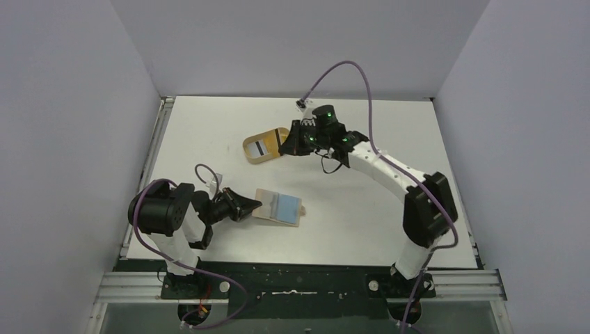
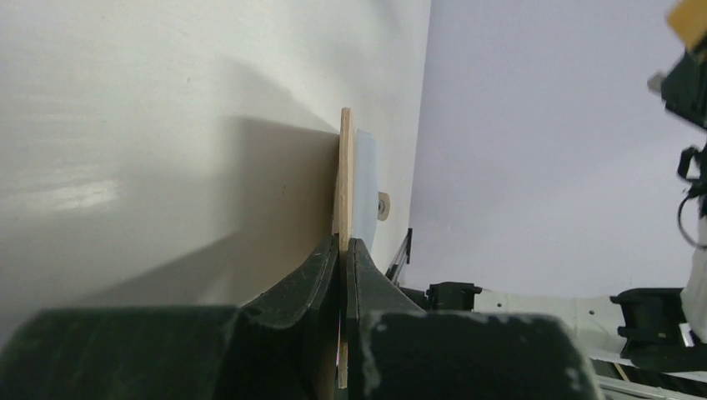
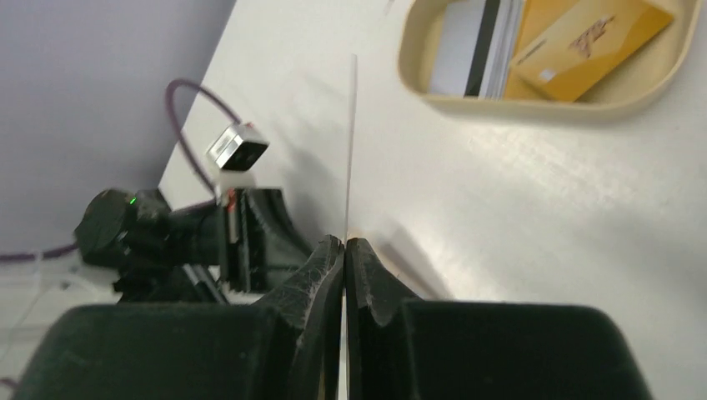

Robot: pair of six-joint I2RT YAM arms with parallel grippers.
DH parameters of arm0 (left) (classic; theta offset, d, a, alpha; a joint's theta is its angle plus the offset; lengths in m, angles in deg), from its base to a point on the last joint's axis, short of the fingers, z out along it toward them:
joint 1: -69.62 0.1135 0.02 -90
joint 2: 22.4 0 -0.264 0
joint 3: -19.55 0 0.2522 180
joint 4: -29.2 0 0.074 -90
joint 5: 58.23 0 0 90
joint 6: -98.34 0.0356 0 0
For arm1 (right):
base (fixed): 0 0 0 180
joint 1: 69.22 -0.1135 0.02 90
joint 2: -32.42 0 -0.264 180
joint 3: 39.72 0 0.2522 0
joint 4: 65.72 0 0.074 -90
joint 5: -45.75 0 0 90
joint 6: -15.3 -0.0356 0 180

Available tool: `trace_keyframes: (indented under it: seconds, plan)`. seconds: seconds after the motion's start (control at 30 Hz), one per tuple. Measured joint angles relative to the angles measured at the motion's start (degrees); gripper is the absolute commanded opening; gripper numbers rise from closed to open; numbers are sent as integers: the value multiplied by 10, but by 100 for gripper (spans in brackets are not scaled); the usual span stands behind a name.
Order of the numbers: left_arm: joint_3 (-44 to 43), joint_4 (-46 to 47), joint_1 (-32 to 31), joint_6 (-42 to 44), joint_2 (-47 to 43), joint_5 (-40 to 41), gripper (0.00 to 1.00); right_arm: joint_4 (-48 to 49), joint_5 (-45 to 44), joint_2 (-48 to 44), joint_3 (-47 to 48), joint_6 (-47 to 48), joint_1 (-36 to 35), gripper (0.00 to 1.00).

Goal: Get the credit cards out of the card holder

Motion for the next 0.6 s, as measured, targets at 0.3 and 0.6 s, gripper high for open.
trace_keyframes:
  seconds: [0.3,0.6]
  plan:
    - [36,-1,1,13,-10,2,0,-153,0,257,273,98,42,0]
    - [36,-2,1,24,-5,-1,0,-211,0,351,403,134,75,0]
